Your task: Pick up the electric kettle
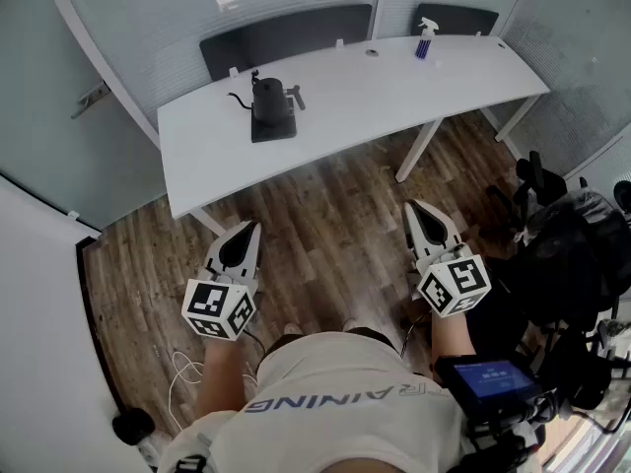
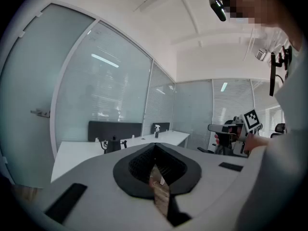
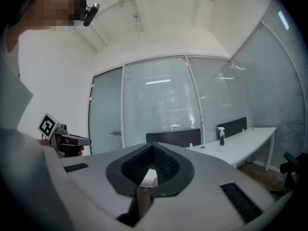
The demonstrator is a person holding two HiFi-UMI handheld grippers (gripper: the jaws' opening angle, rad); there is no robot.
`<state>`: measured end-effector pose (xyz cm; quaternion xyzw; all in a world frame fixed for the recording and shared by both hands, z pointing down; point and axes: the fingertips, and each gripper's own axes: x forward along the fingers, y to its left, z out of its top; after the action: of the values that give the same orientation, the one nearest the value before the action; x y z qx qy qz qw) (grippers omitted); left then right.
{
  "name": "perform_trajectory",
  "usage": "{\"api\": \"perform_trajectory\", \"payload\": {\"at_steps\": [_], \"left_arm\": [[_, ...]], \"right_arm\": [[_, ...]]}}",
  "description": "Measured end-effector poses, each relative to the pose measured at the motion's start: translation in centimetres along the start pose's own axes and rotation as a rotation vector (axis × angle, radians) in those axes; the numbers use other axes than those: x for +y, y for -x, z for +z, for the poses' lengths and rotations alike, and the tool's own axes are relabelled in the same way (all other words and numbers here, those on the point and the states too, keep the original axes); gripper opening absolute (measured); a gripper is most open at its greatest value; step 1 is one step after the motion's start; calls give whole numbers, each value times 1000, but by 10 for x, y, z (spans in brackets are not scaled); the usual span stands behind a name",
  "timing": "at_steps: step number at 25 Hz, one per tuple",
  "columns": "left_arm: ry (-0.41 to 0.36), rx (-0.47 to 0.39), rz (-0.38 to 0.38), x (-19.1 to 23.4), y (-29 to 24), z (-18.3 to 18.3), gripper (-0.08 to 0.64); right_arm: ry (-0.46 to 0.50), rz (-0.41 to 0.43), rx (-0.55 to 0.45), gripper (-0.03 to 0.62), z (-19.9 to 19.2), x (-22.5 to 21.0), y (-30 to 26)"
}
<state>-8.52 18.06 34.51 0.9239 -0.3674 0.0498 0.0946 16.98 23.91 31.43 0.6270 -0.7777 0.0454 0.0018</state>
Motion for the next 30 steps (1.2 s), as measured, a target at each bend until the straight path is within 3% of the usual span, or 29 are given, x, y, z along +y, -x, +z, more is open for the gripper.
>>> {"api": "perform_trajectory", "payload": {"at_steps": [9,22,30], "left_arm": [[8,1,1,-1,3,-2,14],[8,13,-8,-6,5,-3,14],[3,18,23,-27,-1,-4,12]], "right_arm": [[-1,1,3,11,-3,2,2],[-74,-2,-7,11,-6,-3,6],[-102,14,15,11,-14,-22,19]]}}
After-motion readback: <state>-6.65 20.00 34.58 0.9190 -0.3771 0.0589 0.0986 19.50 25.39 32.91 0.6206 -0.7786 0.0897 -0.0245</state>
